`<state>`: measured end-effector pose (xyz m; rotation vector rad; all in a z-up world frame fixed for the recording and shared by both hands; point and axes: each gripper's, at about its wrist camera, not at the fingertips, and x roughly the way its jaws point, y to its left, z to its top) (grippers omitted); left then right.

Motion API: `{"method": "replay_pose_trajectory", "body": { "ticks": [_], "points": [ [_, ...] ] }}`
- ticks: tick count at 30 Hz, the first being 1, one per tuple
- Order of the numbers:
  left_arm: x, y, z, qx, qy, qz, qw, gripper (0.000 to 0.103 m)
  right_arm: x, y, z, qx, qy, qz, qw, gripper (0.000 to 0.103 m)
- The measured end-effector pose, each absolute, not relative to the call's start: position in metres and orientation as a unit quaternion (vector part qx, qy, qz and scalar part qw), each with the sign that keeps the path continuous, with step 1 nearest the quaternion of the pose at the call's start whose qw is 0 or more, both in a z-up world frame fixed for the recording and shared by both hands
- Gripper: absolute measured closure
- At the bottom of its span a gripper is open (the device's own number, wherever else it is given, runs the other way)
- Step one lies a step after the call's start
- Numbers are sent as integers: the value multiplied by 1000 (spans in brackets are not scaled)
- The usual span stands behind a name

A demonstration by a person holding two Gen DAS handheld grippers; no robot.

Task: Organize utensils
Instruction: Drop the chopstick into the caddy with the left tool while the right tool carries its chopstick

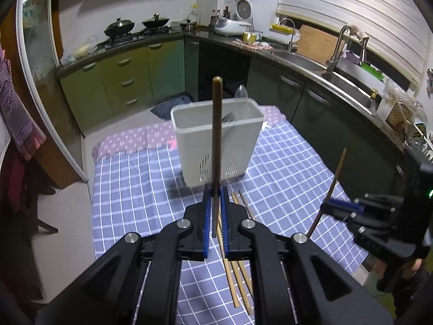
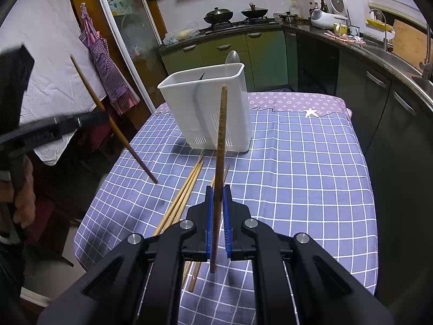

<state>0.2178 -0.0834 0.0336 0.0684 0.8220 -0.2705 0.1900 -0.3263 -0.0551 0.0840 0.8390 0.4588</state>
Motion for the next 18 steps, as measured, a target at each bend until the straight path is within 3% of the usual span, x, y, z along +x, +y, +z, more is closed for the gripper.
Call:
{"method": "replay_pose_trajectory", "body": {
  "ticks": [13,18],
  "points": [
    [262,-103,138,46,318,-128,938,96,190,-327,-55,41,402,227,886,95],
    [286,-115,148,59,296,-110,947,96,190,-330,-57,40,404,227,885,95]
  ]
}}
